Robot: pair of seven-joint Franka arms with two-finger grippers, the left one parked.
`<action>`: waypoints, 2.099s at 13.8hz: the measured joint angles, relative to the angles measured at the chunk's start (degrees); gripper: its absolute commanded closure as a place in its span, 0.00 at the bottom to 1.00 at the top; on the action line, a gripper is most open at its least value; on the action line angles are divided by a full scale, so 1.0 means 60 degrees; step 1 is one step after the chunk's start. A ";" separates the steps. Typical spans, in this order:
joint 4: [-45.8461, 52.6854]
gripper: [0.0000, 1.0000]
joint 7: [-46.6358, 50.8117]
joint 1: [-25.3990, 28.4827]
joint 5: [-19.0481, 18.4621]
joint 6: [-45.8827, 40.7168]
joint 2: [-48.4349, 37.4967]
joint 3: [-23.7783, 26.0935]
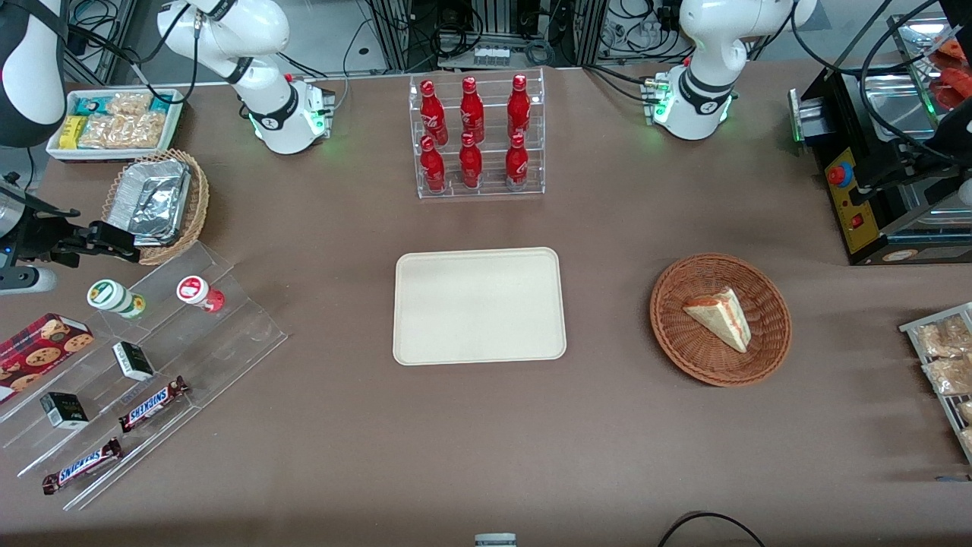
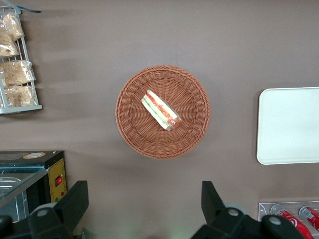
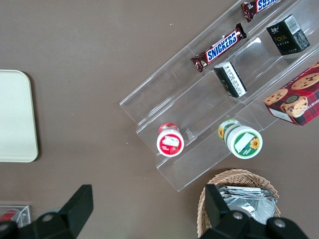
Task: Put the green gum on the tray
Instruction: 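Move the right gripper down toward the green-and-white gum jar on the rack, then close the right gripper around the green-and-white gum jar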
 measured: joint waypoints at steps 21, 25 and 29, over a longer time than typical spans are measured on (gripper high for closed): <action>-0.3604 0.00 -0.8852 -0.1460 0.0000 0.3946 -0.0480 -0.0877; -0.3776 0.00 -0.9110 -0.1548 0.0000 0.4523 -0.0221 -0.0877; -0.3780 0.00 -0.9110 -0.1666 0.0026 0.5021 0.0210 -0.0878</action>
